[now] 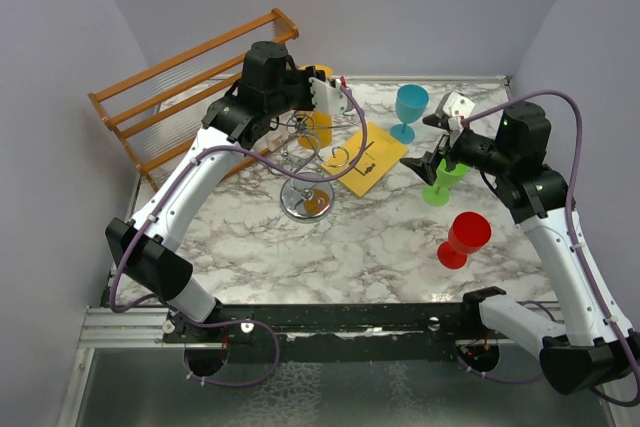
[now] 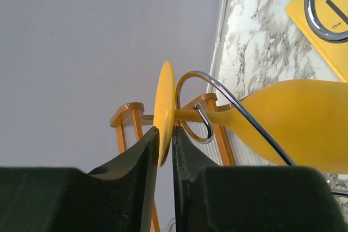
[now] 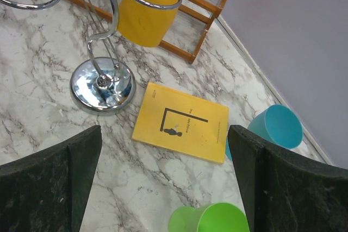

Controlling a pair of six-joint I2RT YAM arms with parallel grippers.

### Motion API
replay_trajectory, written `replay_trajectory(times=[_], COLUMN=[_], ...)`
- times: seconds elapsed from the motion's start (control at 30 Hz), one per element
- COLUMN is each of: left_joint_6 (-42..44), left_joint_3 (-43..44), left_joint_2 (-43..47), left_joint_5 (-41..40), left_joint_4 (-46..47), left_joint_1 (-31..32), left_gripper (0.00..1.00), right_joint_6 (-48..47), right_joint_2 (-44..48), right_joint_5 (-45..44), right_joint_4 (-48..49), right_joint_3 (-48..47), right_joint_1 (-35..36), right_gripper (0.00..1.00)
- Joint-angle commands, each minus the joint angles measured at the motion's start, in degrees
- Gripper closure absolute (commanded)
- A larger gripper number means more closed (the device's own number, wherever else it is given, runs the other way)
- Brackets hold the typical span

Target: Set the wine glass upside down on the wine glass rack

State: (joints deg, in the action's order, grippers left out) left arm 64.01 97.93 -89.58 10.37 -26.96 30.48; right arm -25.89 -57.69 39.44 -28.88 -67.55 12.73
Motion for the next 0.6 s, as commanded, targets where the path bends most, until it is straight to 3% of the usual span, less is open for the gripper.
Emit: replay_trajectory(times=[0.0,0.57], left_joint_6=[0.75,3.31], left_joint_3=[1.1,4.38], left_joint_2=[0.71,0.13], left_joint_5=[-0.52,-1.67], left_joint_4=[-5.23,-11.07], left_joint_1=[0.21,0.05], left_gripper=[0.8,0.71], right_joint_6=[-0.74,-0.85], right_joint_2=[0.88,0.97], right_joint_5=[-1.25,-1.38], right_joint_4=[1.46,1.59], right_joint_3=[0.49,0.71], right_joint_1=[-0.22,-0.18], right_gripper=[0.02,0.02])
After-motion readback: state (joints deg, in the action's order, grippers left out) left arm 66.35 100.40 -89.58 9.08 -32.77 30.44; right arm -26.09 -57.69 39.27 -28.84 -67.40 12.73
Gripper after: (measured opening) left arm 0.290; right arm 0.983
